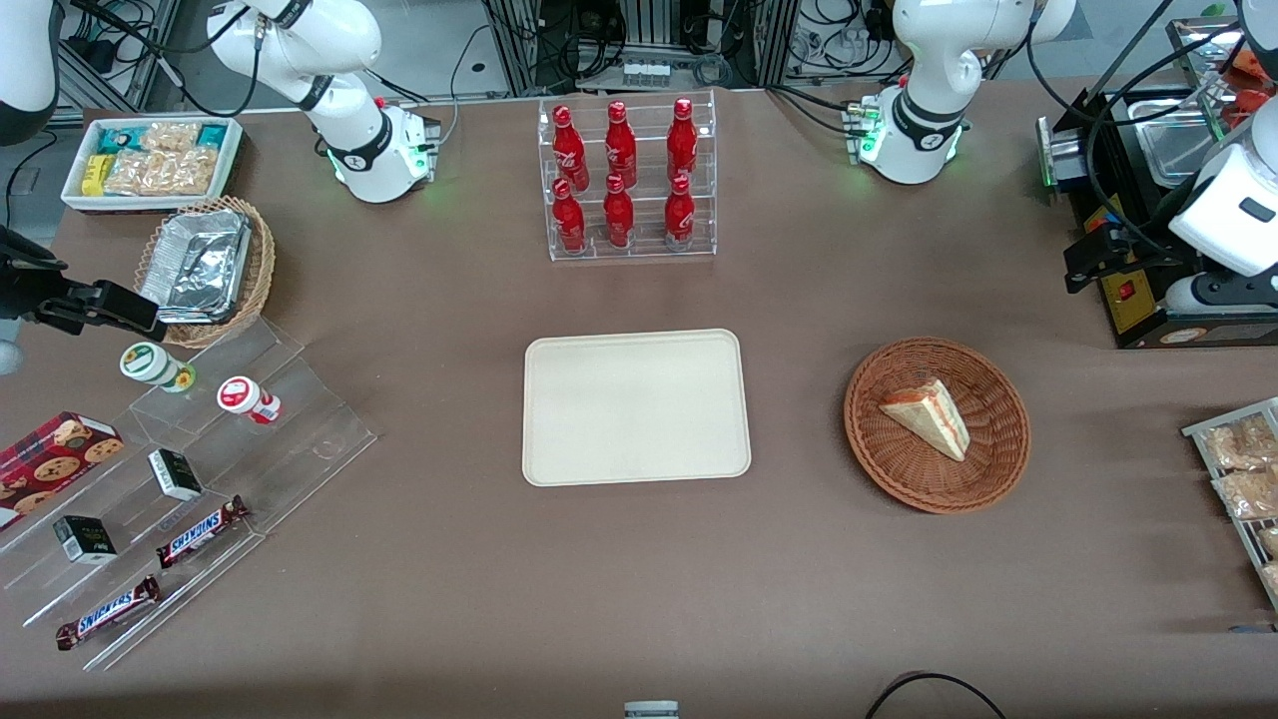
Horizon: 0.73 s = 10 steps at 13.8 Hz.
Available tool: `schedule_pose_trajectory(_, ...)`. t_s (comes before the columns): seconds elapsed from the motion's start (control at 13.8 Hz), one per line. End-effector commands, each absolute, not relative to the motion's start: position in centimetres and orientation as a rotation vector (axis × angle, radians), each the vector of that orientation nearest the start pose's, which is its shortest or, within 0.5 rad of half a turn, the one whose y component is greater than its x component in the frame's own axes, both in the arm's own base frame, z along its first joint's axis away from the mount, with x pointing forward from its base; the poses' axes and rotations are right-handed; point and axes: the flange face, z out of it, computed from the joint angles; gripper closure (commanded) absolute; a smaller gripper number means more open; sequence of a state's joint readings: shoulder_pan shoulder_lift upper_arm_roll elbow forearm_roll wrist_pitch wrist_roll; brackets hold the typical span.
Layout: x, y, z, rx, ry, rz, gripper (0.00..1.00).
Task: Place sandwich from basket to tray
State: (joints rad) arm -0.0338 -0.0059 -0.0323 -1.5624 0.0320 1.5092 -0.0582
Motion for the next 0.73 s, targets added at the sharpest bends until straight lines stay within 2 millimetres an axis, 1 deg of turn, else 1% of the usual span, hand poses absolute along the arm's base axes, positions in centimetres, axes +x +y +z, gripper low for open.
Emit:
schedule_pose_trajectory(0.0, 54.1, -3.3, 63.2, -3.12, 0.02, 0.089, 0.0)
schedule_pose_trajectory(0.29, 54.6, -3.5, 62.7, -3.189, 0.016, 0.097, 0.0)
schedule_pose_trajectory(0.58, 55.1, -3.0, 60.3, -3.18, -0.001, 0.152, 0.0)
schedule_pose_trajectory(0.65, 55.2, -3.0, 59.3, -3.177, -0.003, 0.152, 0.0)
